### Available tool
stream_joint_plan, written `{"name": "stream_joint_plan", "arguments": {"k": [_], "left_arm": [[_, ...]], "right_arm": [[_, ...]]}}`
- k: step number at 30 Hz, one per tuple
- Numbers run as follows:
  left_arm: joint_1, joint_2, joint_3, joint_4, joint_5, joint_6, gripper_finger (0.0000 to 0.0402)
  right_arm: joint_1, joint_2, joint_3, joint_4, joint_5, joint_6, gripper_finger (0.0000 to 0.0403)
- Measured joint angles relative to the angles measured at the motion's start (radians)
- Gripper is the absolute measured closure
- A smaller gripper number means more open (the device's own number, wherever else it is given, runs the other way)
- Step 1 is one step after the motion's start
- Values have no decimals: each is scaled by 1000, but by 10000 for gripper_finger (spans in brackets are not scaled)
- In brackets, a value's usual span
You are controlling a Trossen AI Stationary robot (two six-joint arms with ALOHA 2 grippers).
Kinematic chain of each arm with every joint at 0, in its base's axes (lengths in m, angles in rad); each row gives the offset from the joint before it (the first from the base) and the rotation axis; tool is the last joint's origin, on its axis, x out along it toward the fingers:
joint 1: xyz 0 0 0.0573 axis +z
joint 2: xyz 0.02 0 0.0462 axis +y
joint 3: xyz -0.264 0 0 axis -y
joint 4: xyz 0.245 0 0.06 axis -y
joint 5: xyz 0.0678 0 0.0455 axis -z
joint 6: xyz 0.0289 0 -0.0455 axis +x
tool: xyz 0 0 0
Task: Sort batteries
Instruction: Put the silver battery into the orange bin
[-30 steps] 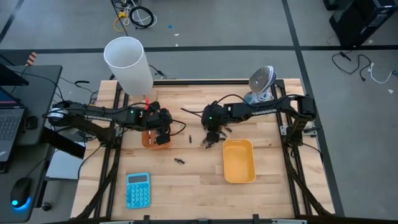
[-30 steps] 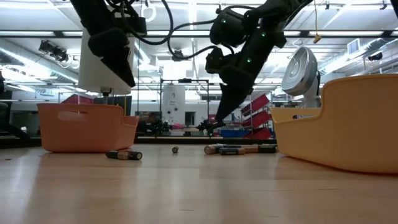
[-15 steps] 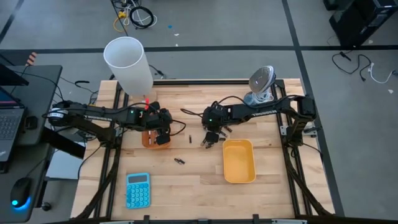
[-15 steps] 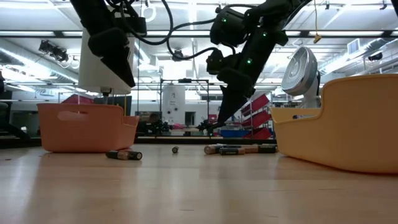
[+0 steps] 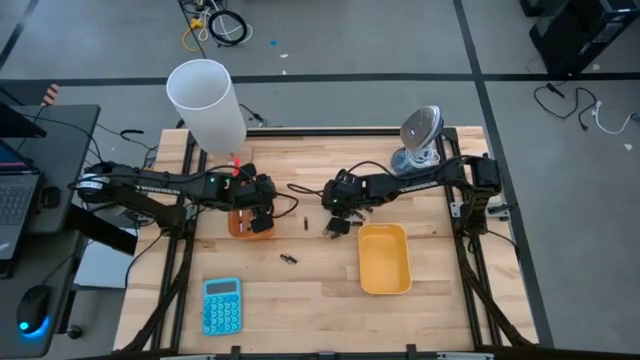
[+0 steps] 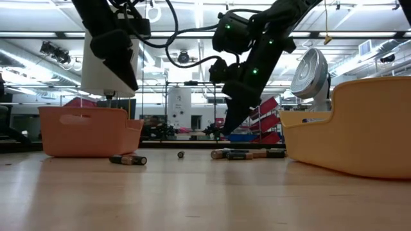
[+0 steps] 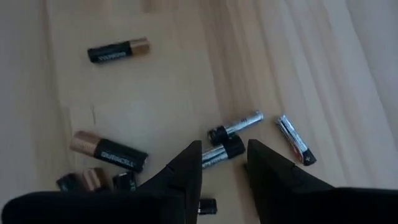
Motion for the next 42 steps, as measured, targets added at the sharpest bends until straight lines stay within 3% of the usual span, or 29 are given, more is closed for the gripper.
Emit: {"name": "stream_joint_plan", "arguments": {"k": [28,42], "left_arm": [[-7,0,0,-12,-15,-9,286],[-7,0,0,-14,-15,-9,286]], "right_arm": [[3,13,0,-11,-25,256,276],[2,88,0,-11,-26,283,277]]}}
